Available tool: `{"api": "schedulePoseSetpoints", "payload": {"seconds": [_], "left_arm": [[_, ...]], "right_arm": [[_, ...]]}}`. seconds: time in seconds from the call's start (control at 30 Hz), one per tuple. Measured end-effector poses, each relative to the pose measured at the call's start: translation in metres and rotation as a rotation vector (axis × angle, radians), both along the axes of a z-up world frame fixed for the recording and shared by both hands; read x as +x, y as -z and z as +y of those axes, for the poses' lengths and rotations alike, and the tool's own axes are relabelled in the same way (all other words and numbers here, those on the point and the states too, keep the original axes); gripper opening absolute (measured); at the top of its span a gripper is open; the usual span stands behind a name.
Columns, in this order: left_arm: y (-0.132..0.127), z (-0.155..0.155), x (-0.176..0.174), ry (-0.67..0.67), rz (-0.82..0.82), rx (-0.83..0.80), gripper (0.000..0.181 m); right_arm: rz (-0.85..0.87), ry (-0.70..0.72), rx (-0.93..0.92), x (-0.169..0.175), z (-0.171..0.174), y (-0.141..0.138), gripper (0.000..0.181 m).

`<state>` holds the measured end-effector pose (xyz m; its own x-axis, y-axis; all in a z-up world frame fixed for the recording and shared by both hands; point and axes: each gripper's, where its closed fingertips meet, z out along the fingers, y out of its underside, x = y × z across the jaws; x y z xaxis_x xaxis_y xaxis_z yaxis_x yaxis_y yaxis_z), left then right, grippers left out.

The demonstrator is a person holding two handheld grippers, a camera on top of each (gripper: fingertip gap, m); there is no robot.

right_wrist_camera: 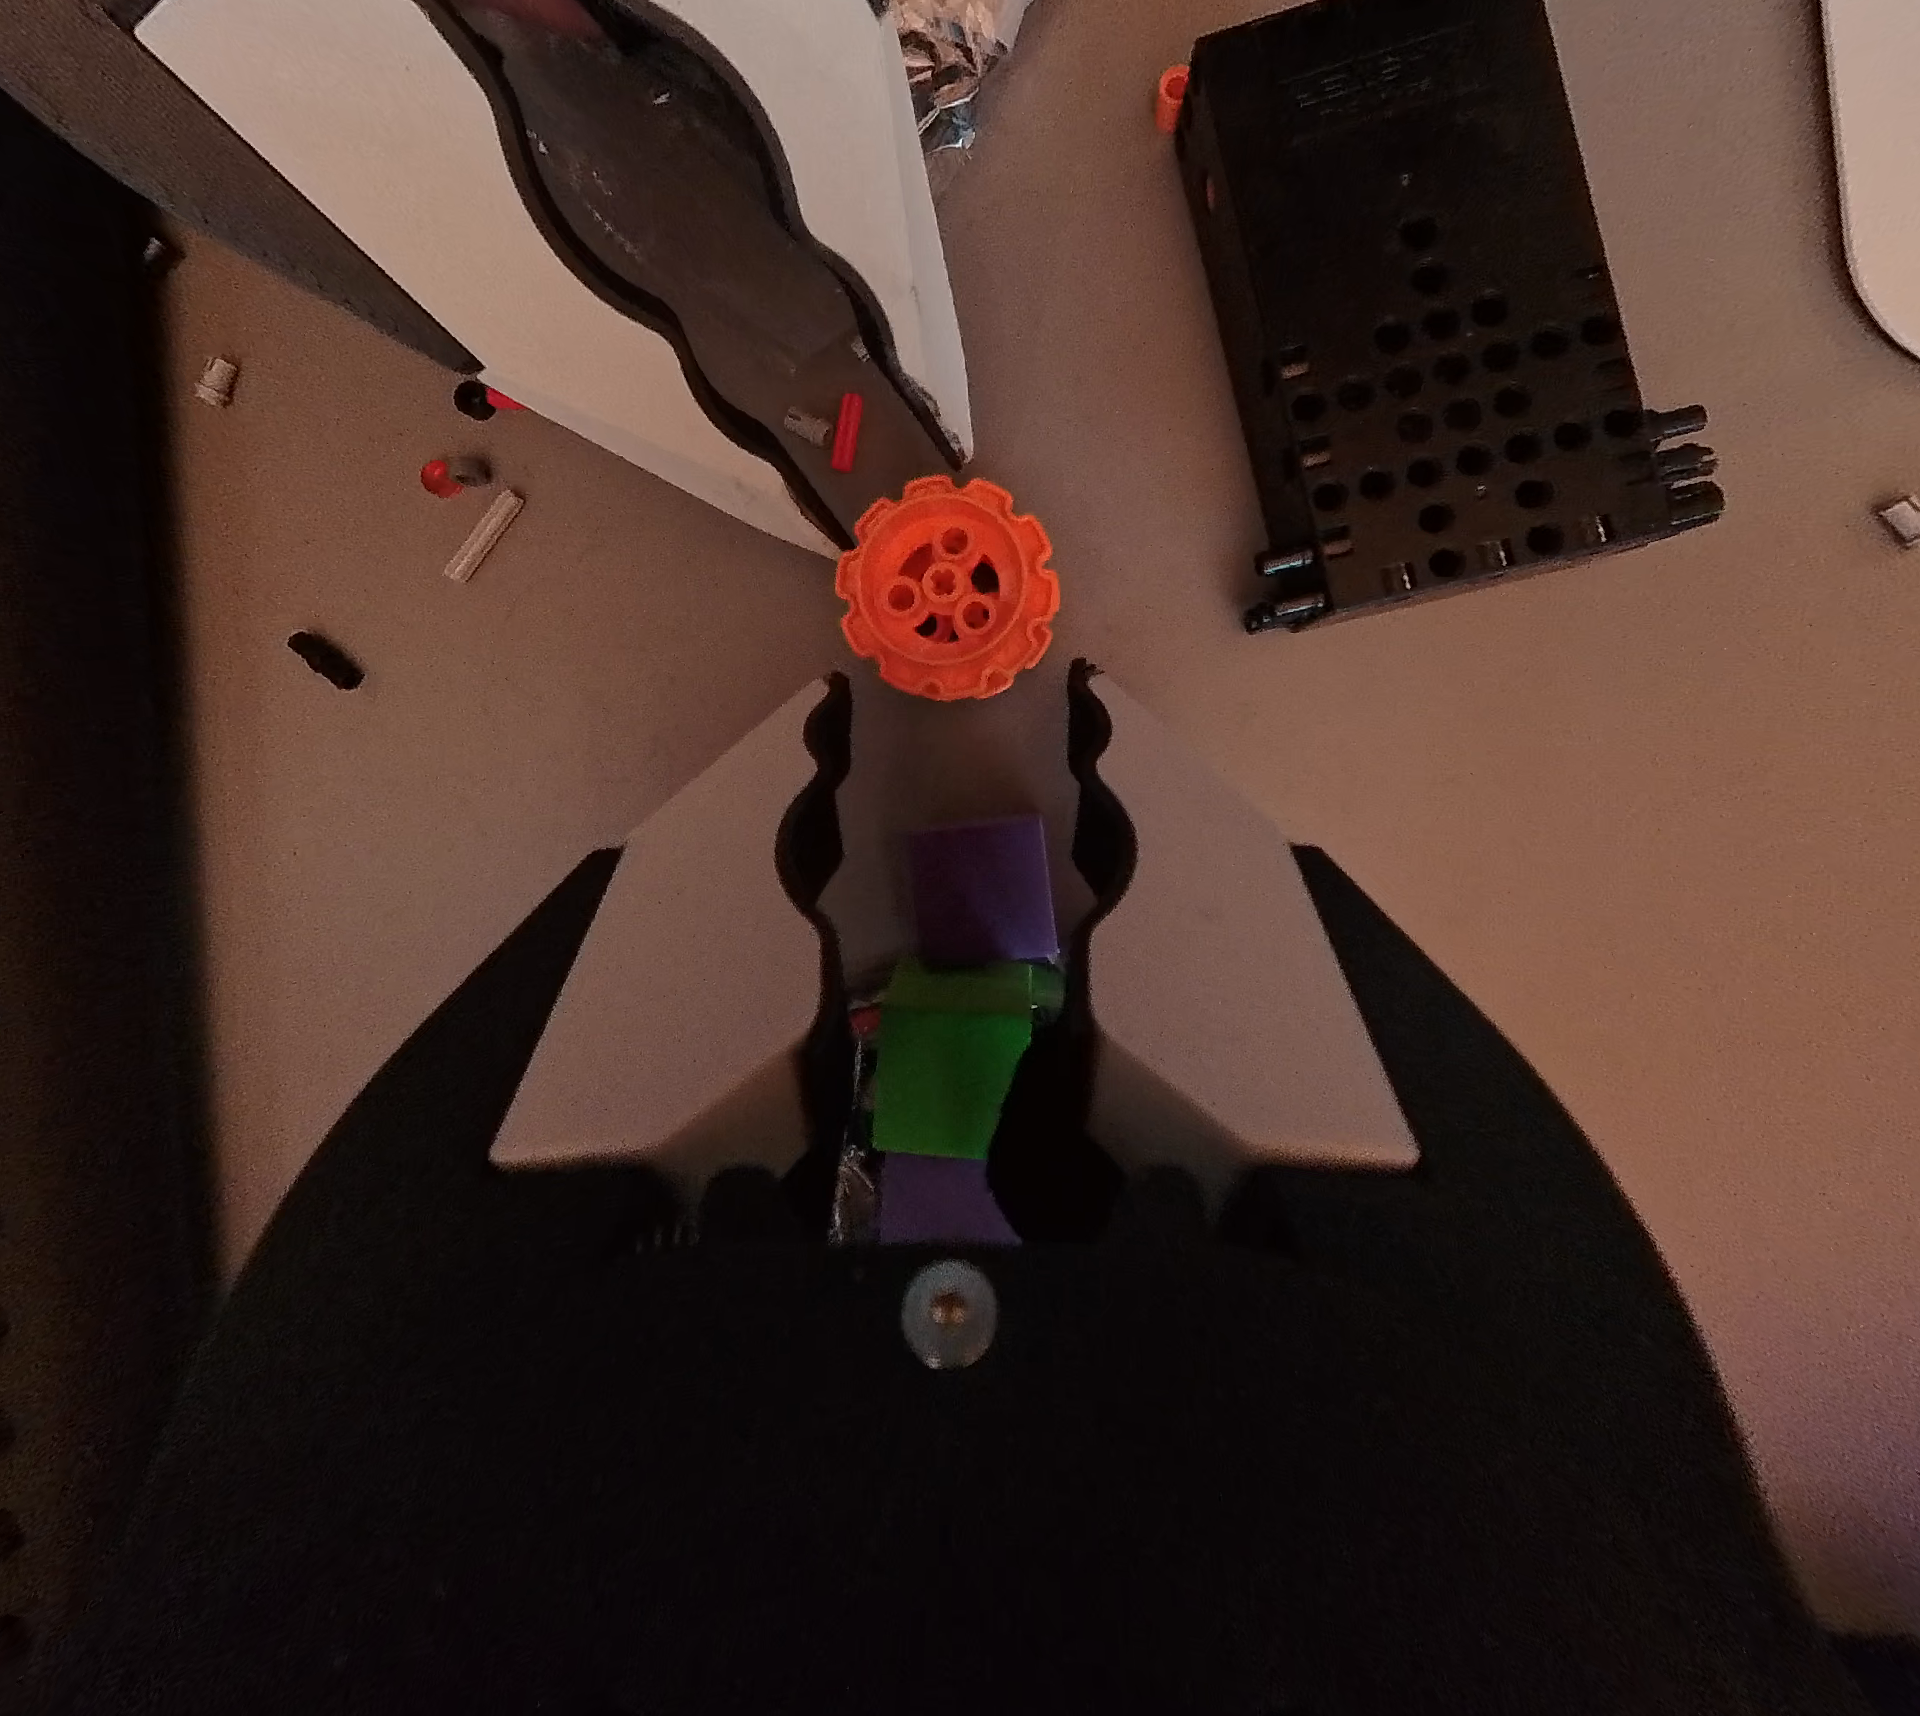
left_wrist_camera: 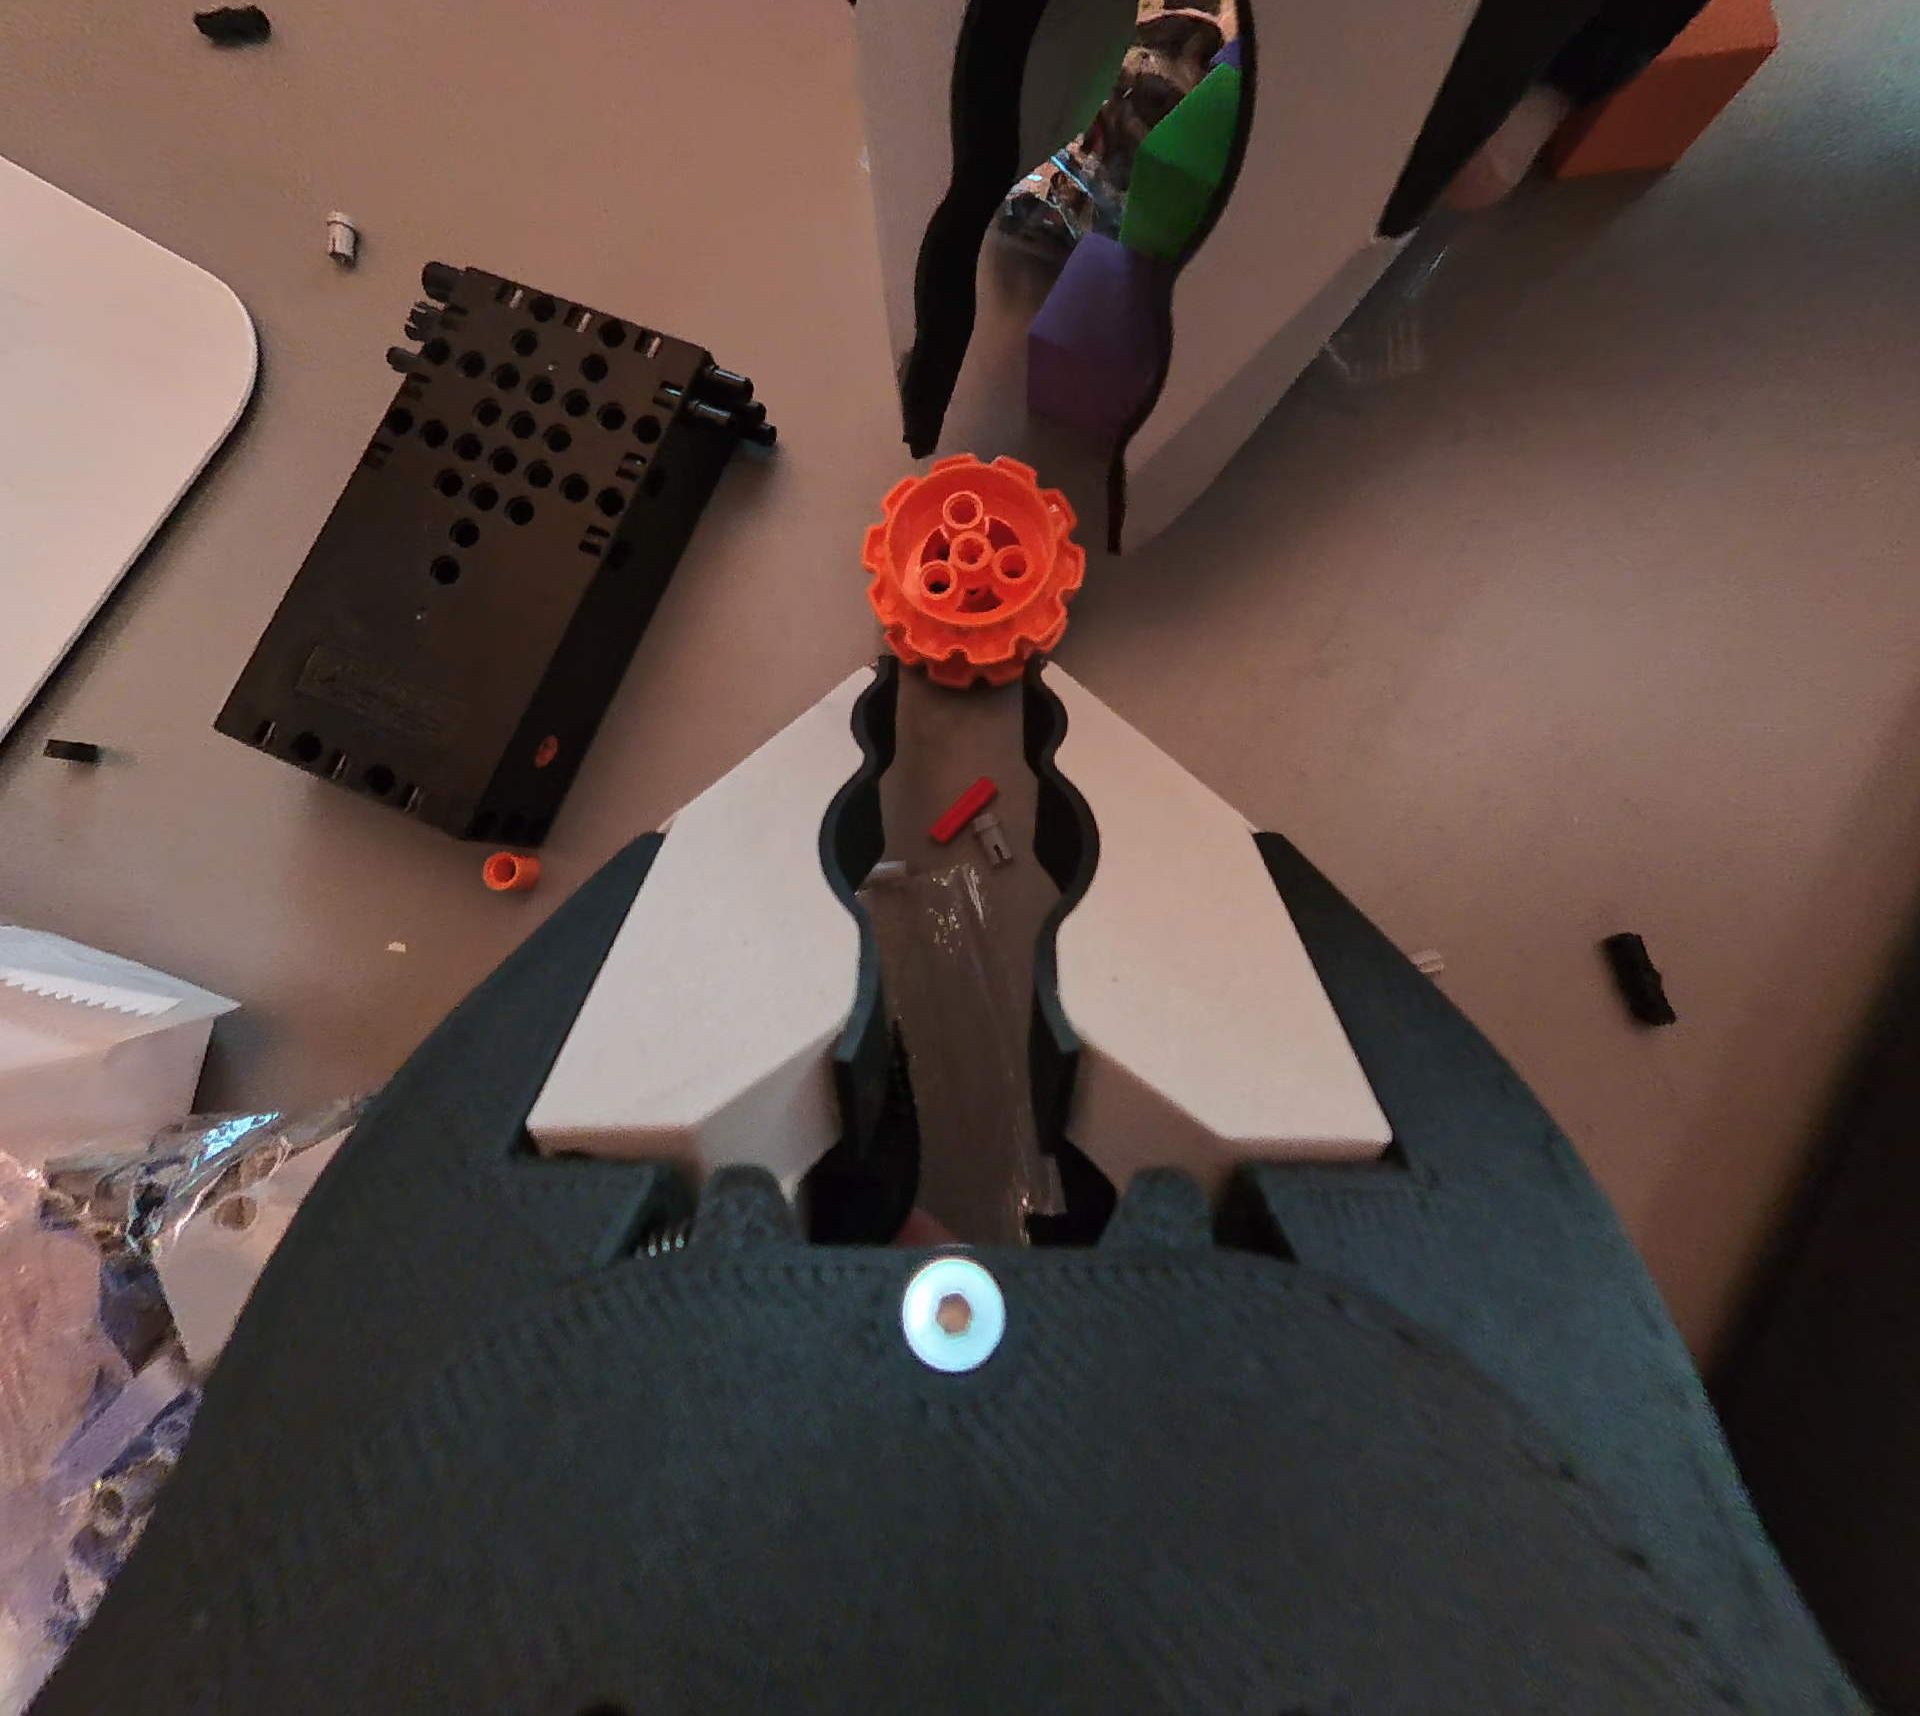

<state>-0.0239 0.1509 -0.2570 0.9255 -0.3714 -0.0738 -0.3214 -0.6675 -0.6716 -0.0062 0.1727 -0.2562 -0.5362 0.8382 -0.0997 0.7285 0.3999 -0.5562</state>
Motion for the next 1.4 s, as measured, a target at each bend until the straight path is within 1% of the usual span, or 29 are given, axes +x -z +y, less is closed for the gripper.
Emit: {"api": "schedulePoseSetpoints", "payload": {"seconds": [0.1,0.17,0.27,0.33,0.43,0.53,0.63,0.73,0.8,0.87,1.0,1.17,1.3,1.4], "left_arm": [[-0.002,0.000,-0.003,-0.010,0.034,0.003,0.024],[-0.009,-0.002,-0.007,-0.032,0.063,0.025,0.027],[-0.019,-0.017,-0.025,-0.099,0.140,0.033,0.030],[-0.028,-0.037,-0.045,-0.173,0.174,0.040,0.030],[-0.040,-0.080,-0.080,-0.290,0.172,0.063,0.030],[-0.047,-0.118,-0.103,-0.360,0.146,0.067,0.032],[-0.041,-0.130,-0.104,-0.347,0.130,0.042,0.033],[-0.015,-0.136,-0.103,-0.316,0.163,-0.063,0.034],[-0.005,-0.137,-0.105,-0.319,0.162,-0.086,0.034],[-0.006,-0.138,-0.106,-0.317,0.151,-0.068,0.031],[-0.007,-0.151,-0.115,-0.326,0.151,-0.072,0.025],[-0.002,-0.178,-0.133,-0.350,0.158,-0.127,0.023],[-0.002,-0.197,-0.149,-0.380,0.135,-0.135,0.022],[-0.003,-0.209,-0.161,-0.406,0.153,-0.160,0.022]], "right_arm": [[0.018,0.012,0.000,0.001,0.001,-0.005,0.042],[0.042,0.027,-0.018,0.002,0.001,-0.012,0.042],[0.067,0.051,-0.003,0.010,0.005,-0.020,0.044],[0.089,0.074,0.013,0.013,0.010,-0.024,0.046],[0.120,0.098,-0.025,0.013,0.011,-0.030,0.046],[0.098,0.091,-0.011,0.012,0.008,-0.020,0.047],[0.055,0.071,0.045,0.008,0.007,-0.004,0.048],[0.034,0.057,0.062,0.004,0.004,0.001,0.050],[0.017,0.049,0.079,0.003,0.003,0.005,0.050],[0.006,0.043,0.091,0.001,0.002,0.007,0.050],[-0.017,0.033,0.094,0.000,-0.002,0.012,0.050],[-0.023,0.025,0.098,-0.005,-0.007,0.015,0.049],[-0.022,0.022,0.102,-0.008,-0.009,0.015,0.049],[-0.023,0.017,0.092,-0.009,-0.012,0.015,0.048]]}}
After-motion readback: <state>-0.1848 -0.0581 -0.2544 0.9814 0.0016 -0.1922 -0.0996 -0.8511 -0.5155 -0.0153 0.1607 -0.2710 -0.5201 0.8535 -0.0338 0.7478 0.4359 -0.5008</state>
